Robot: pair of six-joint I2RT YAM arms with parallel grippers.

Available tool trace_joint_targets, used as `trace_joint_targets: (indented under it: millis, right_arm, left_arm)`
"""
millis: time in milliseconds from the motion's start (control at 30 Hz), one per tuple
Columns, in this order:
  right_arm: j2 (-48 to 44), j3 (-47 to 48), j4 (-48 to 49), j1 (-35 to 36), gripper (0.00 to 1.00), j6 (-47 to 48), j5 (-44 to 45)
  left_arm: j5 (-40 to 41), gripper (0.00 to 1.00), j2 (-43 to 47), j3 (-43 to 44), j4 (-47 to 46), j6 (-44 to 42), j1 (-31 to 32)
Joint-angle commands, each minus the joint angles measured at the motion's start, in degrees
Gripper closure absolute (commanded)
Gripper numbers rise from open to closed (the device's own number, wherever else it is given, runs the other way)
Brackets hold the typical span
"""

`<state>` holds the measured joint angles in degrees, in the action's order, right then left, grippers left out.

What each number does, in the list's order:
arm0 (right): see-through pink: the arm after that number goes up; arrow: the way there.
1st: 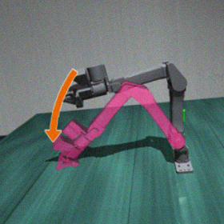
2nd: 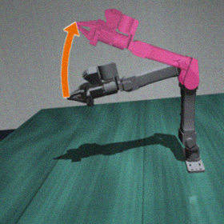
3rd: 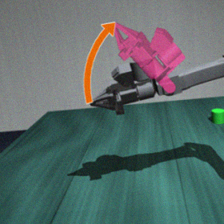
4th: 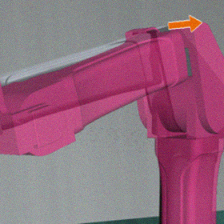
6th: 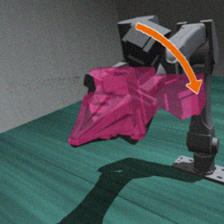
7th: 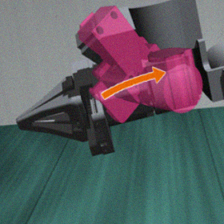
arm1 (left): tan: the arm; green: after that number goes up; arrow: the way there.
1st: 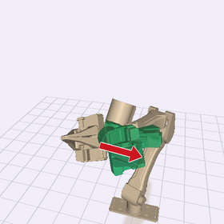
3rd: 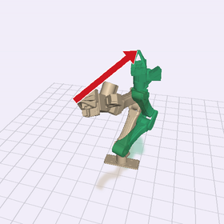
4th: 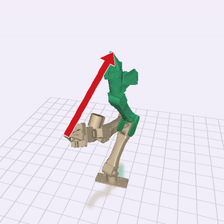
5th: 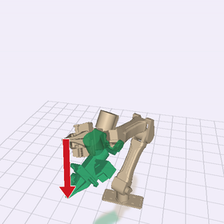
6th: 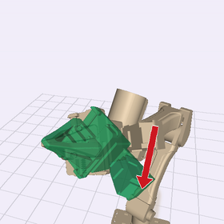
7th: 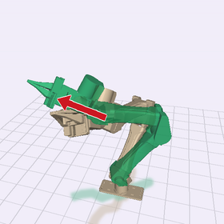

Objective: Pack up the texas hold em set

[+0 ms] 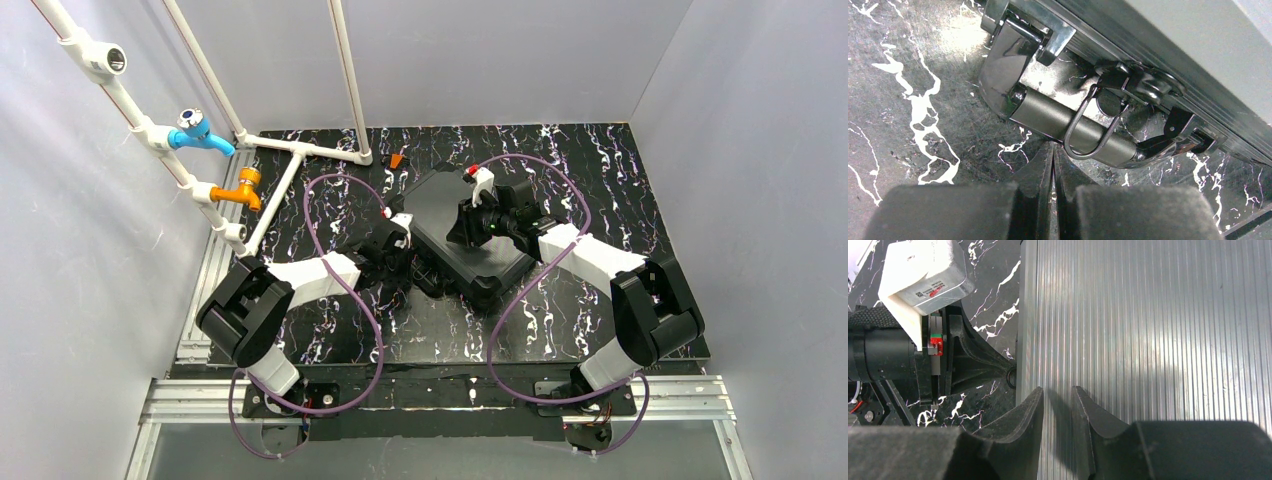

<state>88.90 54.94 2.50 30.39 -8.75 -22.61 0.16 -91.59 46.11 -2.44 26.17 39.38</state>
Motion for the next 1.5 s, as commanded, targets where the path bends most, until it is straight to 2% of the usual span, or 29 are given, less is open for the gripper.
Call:
trace_joint_targets:
  millis: [0, 800, 1467]
  right_arm:
    - [2.78, -3.65, -11.29, 0.28, 0.64, 1.24, 1.43]
    - [3.66, -3.62, -11.55, 0.28, 0.66, 1.20, 1.24]
    - [4.31, -3.26, -11.82, 0.45, 0.67, 1.10, 1.25]
  left_arm:
    - [-0.16, 1.00, 1.57, 1.95, 0.94, -0.02, -0.27]
    - [-3.20, 1.00, 5.36, -1.58, -1.39, 3.97, -0.36]
    - [-3.86, 1.00, 2.56, -0.01, -1.94, 2.84, -0.50]
